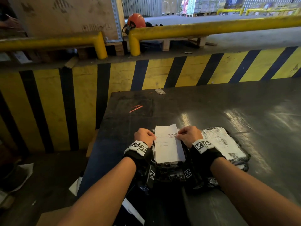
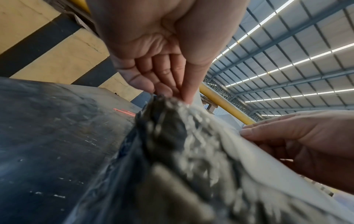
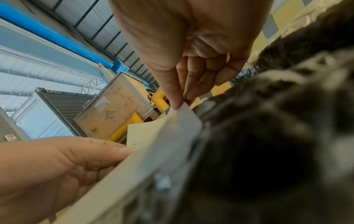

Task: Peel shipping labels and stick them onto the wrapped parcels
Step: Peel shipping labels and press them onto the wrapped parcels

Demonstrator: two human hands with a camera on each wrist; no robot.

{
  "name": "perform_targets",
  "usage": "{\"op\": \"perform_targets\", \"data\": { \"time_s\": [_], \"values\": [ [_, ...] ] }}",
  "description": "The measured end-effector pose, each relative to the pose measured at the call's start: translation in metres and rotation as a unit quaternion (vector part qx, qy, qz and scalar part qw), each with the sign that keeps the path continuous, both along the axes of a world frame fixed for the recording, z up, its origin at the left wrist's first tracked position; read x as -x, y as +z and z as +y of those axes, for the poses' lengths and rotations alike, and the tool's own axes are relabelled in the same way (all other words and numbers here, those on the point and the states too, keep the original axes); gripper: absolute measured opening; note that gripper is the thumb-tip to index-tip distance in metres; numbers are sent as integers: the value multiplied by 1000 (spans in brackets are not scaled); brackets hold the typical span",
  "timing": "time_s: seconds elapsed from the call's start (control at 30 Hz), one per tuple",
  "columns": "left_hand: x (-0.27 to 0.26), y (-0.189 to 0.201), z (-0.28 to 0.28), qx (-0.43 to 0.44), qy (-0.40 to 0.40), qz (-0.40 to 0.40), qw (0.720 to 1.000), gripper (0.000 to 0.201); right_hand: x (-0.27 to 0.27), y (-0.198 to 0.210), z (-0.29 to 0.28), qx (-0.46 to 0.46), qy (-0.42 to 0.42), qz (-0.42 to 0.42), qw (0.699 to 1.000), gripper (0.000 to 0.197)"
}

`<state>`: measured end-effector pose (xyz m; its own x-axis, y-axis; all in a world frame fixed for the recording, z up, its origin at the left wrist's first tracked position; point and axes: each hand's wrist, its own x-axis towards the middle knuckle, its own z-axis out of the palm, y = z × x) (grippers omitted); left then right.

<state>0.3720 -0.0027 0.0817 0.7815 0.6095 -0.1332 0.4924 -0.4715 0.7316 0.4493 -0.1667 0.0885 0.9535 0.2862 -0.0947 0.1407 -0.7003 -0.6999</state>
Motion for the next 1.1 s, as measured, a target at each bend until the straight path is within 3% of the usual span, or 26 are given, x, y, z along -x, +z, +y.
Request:
{"op": "perform_targets", "data": {
  "time_s": [0.43,0.53,0.63,0.7,0.77,0.93,1.1],
  "values": [
    [-6,-3,-2,-83,-17,34,996,7,-5,-1,2,109,27,-16,994,25],
    [-2,8,1,-145,-44,8,988,15,-9,2,0,129,85,-101,983,19],
    [-3,19,4,-213,-167,-40,962,36,-13,-1,7,122,191,-152,962,35],
    [-8,19,-1,-247,-281,-1,927,43,-14,-4,14,164,259,-140,941,46],
    [-12,10,-5,-275,-345,69,895,49,-13,-9,21,204,301,-129,923,47],
    [-17,-5,1,-316,-382,135,858,56,-11,-12,27,266,303,-89,911,49],
    [-17,-13,9,-312,-388,140,856,58,-14,-12,24,282,271,-52,919,53]
  ]
}}
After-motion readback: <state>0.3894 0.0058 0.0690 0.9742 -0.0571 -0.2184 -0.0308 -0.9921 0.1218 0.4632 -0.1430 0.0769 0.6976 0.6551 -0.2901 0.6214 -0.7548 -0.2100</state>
